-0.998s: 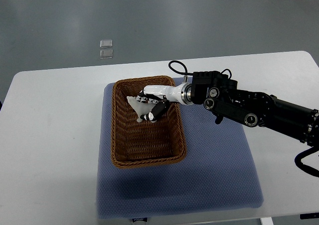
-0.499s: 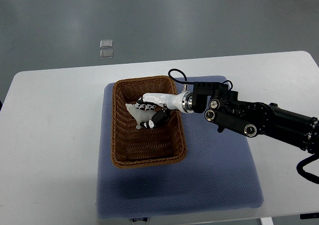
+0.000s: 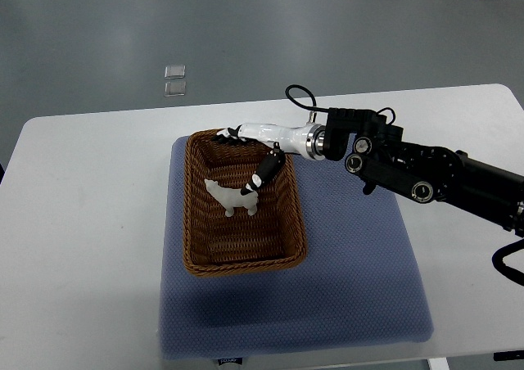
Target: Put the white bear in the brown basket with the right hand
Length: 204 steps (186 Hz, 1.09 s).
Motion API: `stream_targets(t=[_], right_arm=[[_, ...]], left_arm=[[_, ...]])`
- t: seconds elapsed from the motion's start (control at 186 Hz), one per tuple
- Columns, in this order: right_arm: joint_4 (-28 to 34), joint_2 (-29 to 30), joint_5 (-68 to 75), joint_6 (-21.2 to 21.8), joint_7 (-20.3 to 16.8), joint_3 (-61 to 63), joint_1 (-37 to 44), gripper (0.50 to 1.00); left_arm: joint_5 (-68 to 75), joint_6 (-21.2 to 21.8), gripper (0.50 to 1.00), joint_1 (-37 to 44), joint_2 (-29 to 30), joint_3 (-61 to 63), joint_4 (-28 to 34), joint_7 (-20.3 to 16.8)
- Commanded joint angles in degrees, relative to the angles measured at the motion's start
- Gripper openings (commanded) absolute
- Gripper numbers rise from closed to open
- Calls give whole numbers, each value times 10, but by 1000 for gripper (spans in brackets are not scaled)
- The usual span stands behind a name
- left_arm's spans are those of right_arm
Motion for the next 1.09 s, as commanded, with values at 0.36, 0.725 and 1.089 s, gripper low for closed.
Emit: stream_targets(t=[0.36,0.725,1.089], right_arm=[[-30,-15,260,-54,3,356,-120,926],[-110,23,612,-40,68,407,-193,926],[-145,42,630,28,80,407,-214,926]], left_arm=[[1,0,1000,0,0,5,-1,1],[0,1,1000,0,0,6,-1,1],[0,1,1000,0,0,6,0,1]])
